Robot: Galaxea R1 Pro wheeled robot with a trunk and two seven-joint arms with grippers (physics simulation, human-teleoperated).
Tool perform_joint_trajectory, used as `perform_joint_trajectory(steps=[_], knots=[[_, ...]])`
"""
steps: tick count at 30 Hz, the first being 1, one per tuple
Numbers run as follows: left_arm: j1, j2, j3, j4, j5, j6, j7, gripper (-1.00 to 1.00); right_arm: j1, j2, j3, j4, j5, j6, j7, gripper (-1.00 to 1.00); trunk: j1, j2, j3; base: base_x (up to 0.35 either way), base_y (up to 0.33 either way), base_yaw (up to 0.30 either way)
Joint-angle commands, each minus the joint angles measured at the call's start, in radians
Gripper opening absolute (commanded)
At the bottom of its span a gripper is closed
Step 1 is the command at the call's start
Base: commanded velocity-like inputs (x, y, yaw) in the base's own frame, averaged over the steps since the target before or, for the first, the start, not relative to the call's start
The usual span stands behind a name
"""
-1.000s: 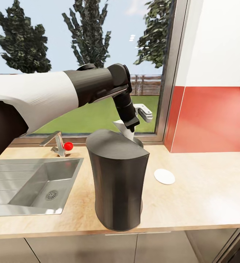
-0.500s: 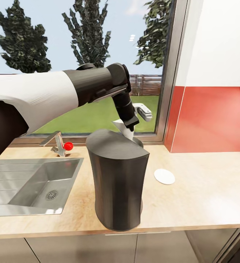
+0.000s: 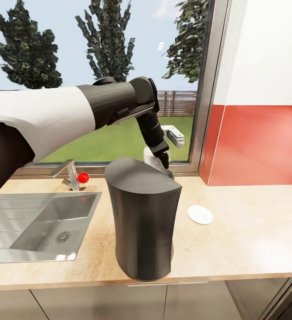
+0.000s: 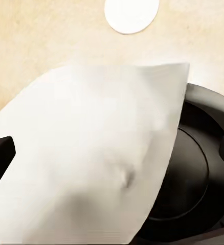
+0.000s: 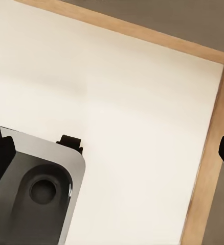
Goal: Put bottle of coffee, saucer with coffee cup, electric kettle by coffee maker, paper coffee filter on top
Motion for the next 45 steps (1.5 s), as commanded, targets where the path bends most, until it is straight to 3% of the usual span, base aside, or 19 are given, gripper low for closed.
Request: perform_joint_trajectory(steps=[1,18,22,25,30,44,45], knots=[[-0.002,0.0,-0.004,0.001,0.004,0.004,-0.003,1.0,-0.001,0.0,0.004,0.002,0.0,-0.005,0.0,1.0,0.0,-0.001,-0.002,0.0,0.0,0.0],[-0.002,0.0,-0.001,0.006,0.004,0.003,-0.003,1.0,-0.001,0.0,0.004,0.002,0.0,-0.005,-0.001,1.0,0.0,-0.001,-0.002,0.0,0.0,0.0],[-0.002,0.0,0.009,0.056,0.005,0.003,-0.004,1.0,-0.001,0.0,0.004,0.002,0.0,-0.005,-0.001,1.0,0.0,-0.001,-0.002,0.0,0.0,0.0],[-0.002,0.0,0.072,0.106,0.005,0.0,-0.004,1.0,-0.001,0.0,0.004,0.002,0.0,-0.005,0.0,1.0,0.0,-0.001,-0.002,0.0,0.0,0.0],[-0.002,0.0,0.149,0.133,0.004,-0.002,-0.003,1.0,-0.001,0.0,0.004,0.002,0.0,-0.005,0.0,1.0,0.0,-0.001,-0.002,0.0,0.0,0.0],[-0.002,0.0,0.188,0.139,0.005,-0.002,-0.002,1.0,-0.001,0.0,0.004,0.002,0.0,-0.006,-0.001,1.0,0.0,-0.001,-0.002,0.0,0.0,0.0],[-0.002,0.0,0.213,0.139,0.005,-0.003,-0.001,1.0,-0.001,0.0,0.004,0.002,0.0,-0.006,0.0,1.0,0.0,-0.001,-0.002,0.0,0.0,0.0]])
